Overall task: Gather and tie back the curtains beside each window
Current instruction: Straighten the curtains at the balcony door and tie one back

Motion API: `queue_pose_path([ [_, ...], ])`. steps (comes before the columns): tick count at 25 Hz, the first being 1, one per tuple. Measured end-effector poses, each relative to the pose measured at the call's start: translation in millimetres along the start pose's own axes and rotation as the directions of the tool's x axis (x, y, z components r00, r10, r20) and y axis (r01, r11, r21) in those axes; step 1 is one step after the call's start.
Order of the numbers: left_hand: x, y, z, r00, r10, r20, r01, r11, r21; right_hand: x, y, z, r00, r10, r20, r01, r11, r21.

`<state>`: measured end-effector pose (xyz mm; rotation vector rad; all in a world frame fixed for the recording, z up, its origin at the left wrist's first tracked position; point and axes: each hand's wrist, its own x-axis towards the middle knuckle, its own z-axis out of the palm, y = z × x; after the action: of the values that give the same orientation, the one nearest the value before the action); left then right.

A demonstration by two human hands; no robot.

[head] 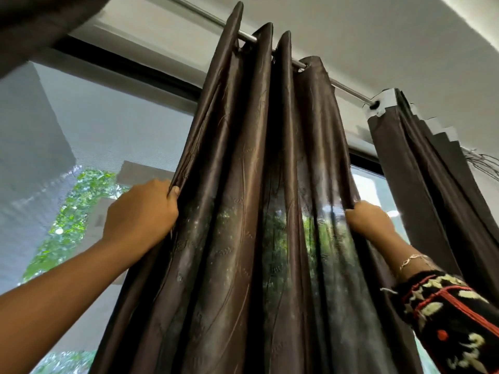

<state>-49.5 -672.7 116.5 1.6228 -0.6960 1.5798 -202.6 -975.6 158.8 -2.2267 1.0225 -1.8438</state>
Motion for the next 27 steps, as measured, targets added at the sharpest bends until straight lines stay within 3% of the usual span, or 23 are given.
queue_pose_path([
  [4, -1.5, -8.0, 1.2, 1.0, -0.005, 0.002, 0.005, 1.0, 0.013, -28.4, -78.0, 8.8, 0.96, -0.275, -0.053, 0.279, 0.955, 0.1],
  [8, 8.2, -17.1, -7.4, 1.0, -0.013, 0.025, 0.011, 0.996, 0.09, -60.4, -165.1, 7.3, 0.867, -0.498, -0.03, 0.486, 0.828, 0.281],
  [15, 30.6, -52.0, -43.4, 0.998, -0.064, 0.004, 0.061, 0.963, 0.262, -106.1, -273.6, 6.3, 0.743, -0.668, -0.04, 0.611, 0.653, 0.447],
  [18, 36.9, -70.7, -66.7, 0.997, -0.066, -0.047, 0.079, 0.929, 0.362, -124.0, -298.8, 3.0, 0.722, -0.688, -0.069, 0.607, 0.584, 0.539],
  [22, 33.7, -70.2, -80.1, 0.995, -0.065, -0.071, 0.087, 0.925, 0.371, -124.1, -290.2, 6.9, 0.73, -0.68, -0.059, 0.586, 0.58, 0.565],
  [24, 29.0, -56.2, -73.4, 0.998, -0.037, -0.058, 0.054, 0.944, 0.326, -120.6, -268.7, 10.4, 0.768, -0.633, -0.097, 0.573, 0.611, 0.546],
  [27, 16.5, -35.5, -58.8, 0.998, 0.003, -0.071, 0.015, 0.967, 0.255, -114.5, -222.3, 8.7, 0.849, -0.478, -0.224, 0.526, 0.738, 0.423],
])
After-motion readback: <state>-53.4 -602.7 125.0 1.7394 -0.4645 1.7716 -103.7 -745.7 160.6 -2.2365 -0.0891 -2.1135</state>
